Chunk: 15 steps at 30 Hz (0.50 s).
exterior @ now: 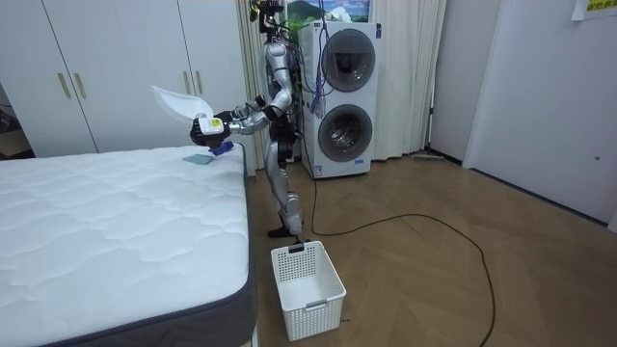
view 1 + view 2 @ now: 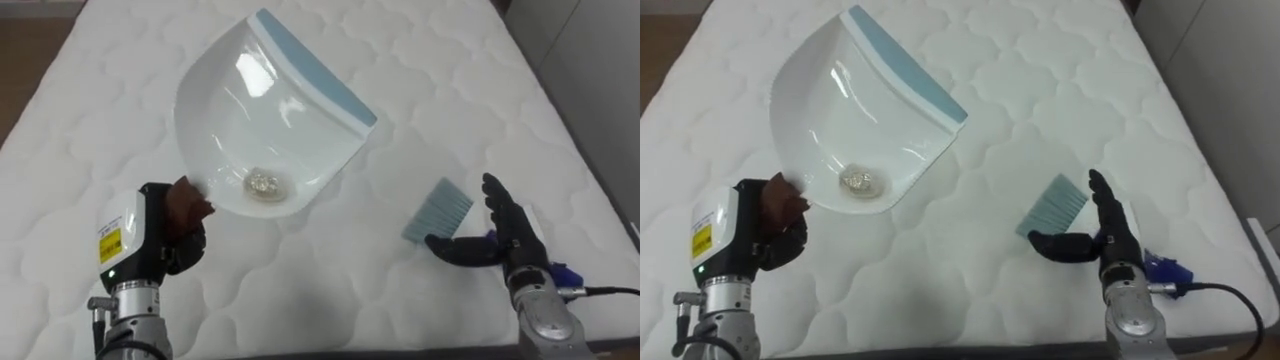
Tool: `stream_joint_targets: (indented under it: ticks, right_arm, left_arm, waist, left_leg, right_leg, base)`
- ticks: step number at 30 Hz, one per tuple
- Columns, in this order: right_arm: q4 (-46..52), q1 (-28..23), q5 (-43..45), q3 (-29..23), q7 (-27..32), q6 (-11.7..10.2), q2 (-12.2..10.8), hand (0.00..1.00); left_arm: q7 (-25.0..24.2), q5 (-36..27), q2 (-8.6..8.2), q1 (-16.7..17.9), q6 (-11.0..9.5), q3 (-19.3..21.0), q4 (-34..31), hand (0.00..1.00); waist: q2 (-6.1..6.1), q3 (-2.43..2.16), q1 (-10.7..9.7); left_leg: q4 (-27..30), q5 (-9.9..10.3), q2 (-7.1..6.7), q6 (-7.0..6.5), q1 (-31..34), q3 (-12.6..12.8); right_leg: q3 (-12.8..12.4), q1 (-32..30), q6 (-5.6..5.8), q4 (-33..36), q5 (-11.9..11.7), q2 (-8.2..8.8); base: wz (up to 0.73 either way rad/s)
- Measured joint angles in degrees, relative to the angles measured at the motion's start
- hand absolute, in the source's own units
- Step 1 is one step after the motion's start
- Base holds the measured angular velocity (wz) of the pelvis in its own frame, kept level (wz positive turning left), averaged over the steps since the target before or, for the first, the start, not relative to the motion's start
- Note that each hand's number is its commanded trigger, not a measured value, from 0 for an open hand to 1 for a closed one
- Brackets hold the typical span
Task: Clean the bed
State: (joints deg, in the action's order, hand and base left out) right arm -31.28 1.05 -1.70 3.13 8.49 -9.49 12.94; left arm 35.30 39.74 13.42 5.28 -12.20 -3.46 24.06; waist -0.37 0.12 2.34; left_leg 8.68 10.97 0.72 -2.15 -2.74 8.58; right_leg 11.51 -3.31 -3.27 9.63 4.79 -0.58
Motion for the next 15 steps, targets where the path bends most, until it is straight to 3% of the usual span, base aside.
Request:
stream_joint_targets:
  ticks: [6, 12, 15]
  right_arm:
    - [-0.01, 0.01, -1.30, 0.27, 0.04, 0.00, -1.67, 0.00]
    - [-3.42, 0.10, -0.54, 2.34, 0.10, -0.29, -1.93, 0.00]
    - [-4.14, 0.15, -1.19, 2.35, 0.13, -0.24, -1.80, 0.00]
  left_arm:
    - [-0.13, 0.96, -0.04, 0.83, 0.07, -0.07, -1.16, 1.00]
    - [0.09, 1.02, -0.04, 0.85, 0.17, -0.14, 0.64, 1.00]
    - [-0.25, 1.01, -0.16, 0.86, 0.32, -0.16, 1.93, 1.00]
  waist:
    - [0.06, -0.09, -0.45]
    - [0.10, -0.05, -0.22]
    - [0.58, 0.19, 0.03]
  left_leg:
    - [0.44, -0.01, -0.07, 0.00, 0.30, -1.07]
    - [1.95, 0.02, -0.13, 0.02, 1.87, -2.18]
    - [5.75, 1.39, 0.38, 0.16, 4.20, -2.63]
  right_leg:
    - [1.10, 0.21, -0.01, -0.11, 0.08, 0.28]
    - [1.66, -0.08, -0.07, 0.16, 0.12, 0.46]
    - [2.74, -0.91, -0.37, 1.67, 0.68, 0.57]
  base:
    - [0.09]
    - [0.11]
    - [0.17]
